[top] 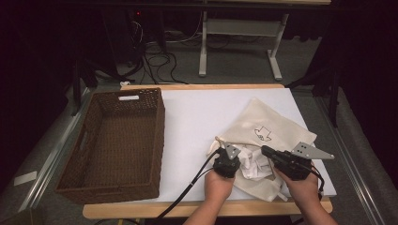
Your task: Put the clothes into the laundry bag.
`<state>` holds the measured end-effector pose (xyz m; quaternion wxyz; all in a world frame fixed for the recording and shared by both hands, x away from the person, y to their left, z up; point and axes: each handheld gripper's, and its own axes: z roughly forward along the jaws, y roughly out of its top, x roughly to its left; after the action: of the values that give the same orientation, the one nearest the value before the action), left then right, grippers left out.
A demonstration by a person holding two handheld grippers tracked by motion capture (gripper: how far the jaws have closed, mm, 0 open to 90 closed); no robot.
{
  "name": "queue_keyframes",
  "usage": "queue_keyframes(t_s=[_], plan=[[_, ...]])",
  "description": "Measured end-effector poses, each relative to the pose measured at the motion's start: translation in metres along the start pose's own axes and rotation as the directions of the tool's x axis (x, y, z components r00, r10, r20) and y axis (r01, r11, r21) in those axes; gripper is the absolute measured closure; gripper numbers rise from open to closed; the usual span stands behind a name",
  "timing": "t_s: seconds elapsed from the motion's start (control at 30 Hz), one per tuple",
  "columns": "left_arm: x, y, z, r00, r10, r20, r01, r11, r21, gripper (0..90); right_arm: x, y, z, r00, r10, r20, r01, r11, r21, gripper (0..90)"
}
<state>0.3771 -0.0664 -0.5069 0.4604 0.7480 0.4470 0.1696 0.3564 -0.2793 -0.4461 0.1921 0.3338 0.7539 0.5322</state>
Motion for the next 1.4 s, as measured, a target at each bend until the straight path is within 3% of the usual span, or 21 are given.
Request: queue_keyframes(t_s=[0.2, 0.27, 0.4, 0.53, 0.6, 0.77, 0.87, 0.97, 1.03, 1.13, 1.2, 1.4], plan=[[-0.019, 0.011, 0.016, 0.9986, 0.012, 0.052, -0.009, 0.9984, -0.056, 87.9, -0.001, 0.000, 0.000, 1.0000, 0.003, 0.001, -0.003, 1.000, -0.001, 88.6], [-0.019, 0.009, 0.015, 0.9982, 0.018, 0.057, -0.014, 0.9984, -0.055, 81.9, -0.001, 0.000, -0.001, 1.0000, 0.005, 0.000, -0.005, 1.000, 0.000, 88.5], [-0.011, 0.002, -0.002, 0.9976, 0.037, 0.058, -0.033, 0.9975, -0.062, 65.3, -0.001, -0.001, -0.001, 1.0000, 0.008, -0.004, -0.008, 1.000, 0.003, 88.5], [0.001, -0.008, -0.025, 0.9979, 0.037, 0.053, -0.032, 0.9964, -0.078, 55.3, 0.000, 0.000, -0.001, 1.0000, 0.001, -0.003, -0.001, 1.000, 0.002, 88.5], [0.009, -0.016, -0.035, 0.9983, 0.050, 0.030, -0.048, 0.9963, -0.072, 52.1, 0.000, 0.000, -0.002, 1.0000, -0.002, 0.001, 0.002, 1.000, 0.002, 88.4], [0.028, -0.027, -0.047, 0.9999, 0.010, -0.010, -0.011, 0.9972, -0.074, 44.7, 0.001, 0.000, -0.002, 1.0000, 0.000, 0.004, 0.000, 1.000, 0.001, 88.4], [0.033, -0.022, -0.045, 0.9984, -0.010, -0.055, 0.006, 0.9972, -0.074, 33.2, 0.001, 0.000, -0.001, 1.0000, -0.003, 0.006, 0.003, 1.000, 0.003, 88.4], [0.035, -0.014, -0.042, 0.9951, -0.018, -0.098, 0.008, 0.9950, -0.099, 27.7, 0.001, 0.000, -0.001, 1.0000, -0.002, 0.005, 0.002, 1.000, 0.005, 88.4], [0.037, -0.012, -0.037, 0.9969, -0.044, -0.066, 0.039, 0.9965, -0.074, 36.5, 0.001, 0.000, -0.001, 1.0000, 0.000, 0.005, 0.000, 1.000, 0.002, 88.3], [0.036, -0.014, -0.031, 0.9982, -0.051, -0.032, 0.050, 0.9981, -0.035, 70.9, 0.000, 0.000, -0.002, 1.0000, 0.000, 0.002, 0.000, 1.000, -0.001, 88.4], [0.031, -0.014, -0.028, 0.9991, -0.038, -0.019, 0.038, 0.9990, -0.024, 84.0, 0.000, 0.000, -0.003, 1.0000, 0.005, 0.007, -0.005, 1.000, 0.001, 88.3], [0.005, -0.005, -0.008, 0.9990, -0.016, 0.041, 0.017, 0.9996, -0.021, 85.9, 0.000, 0.000, -0.002, 1.0000, -0.002, 0.004, 0.002, 1.000, -0.003, 88.4]])
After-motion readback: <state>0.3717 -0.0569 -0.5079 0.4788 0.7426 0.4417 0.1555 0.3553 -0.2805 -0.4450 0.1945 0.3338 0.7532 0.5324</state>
